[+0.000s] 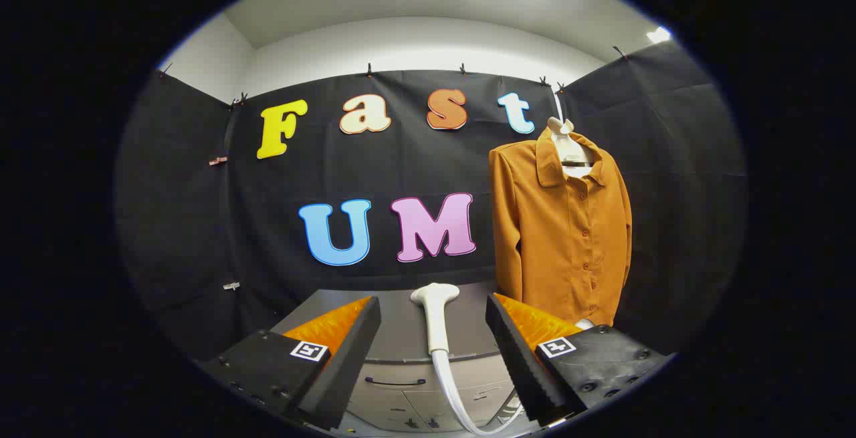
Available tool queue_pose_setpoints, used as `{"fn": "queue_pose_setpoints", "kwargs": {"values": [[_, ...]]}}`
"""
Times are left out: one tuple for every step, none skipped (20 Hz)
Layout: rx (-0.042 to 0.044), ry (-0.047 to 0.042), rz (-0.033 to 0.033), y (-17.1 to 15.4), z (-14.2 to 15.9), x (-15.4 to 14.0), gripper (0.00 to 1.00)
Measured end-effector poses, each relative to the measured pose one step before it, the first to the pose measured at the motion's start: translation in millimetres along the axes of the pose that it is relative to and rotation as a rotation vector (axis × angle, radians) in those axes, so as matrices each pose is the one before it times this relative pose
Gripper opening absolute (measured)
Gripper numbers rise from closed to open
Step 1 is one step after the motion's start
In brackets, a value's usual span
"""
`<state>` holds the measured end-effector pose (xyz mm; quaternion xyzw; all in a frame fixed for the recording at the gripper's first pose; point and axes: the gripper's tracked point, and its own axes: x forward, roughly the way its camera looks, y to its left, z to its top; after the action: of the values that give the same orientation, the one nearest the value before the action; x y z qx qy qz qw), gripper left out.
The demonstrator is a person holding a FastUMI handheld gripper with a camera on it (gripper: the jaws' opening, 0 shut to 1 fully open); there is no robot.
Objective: Iron the clothes twice with a garment steamer, once on the left side and once on the right side.
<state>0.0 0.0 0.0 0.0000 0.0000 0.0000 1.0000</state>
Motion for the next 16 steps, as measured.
{"fn": "queue_pose_setpoints", "kwargs": {"values": [[-0.00365,-0.00445,0.00129,2.01,1.83,-0.08,0.98],[-0.00703,-0.00194,0.00287,2.37,0.74,0.04,0.98],[-0.01144,0.00177,-0.00225,0.82,-0.23,-1.07,0.98],[-0.00843,-0.00003,-0.00882,-1.90,0.06,-0.49,0.98],[-0.00340,-0.00343,-0.00199,-0.65,1.58,-0.44,0.98],[-0.00023,-0.00546,0.00063,3.41,1.58,-0.68,0.98],[-0.00146,-0.00580,-0.00347,0.70,1.87,-0.75,0.98],[-0.00379,-0.00411,-0.00287,-0.81,1.43,-0.05,0.98],[-0.00293,-0.00334,-0.00230,0.36,0.78,0.02,0.98],[0.00241,-0.00198,-0.00124,0.68,-0.14,0.67,0.98],[0.00465,-0.00226,0.00301,1.66,0.28,0.61,0.98],[0.00127,-0.00186,0.00241,1.85,1.17,-0.83,0.98],[-0.00116,-0.00034,0.00018,1.05,-0.13,0.17,0.98],[-0.00188,0.00017,0.00043,0.23,0.04,0.12,0.98],[-0.00051,0.00031,-0.00077,0.15,0.45,0.09,0.98],[0.00246,0.00076,0.00008,0.56,-0.21,0.19,0.98]]}}
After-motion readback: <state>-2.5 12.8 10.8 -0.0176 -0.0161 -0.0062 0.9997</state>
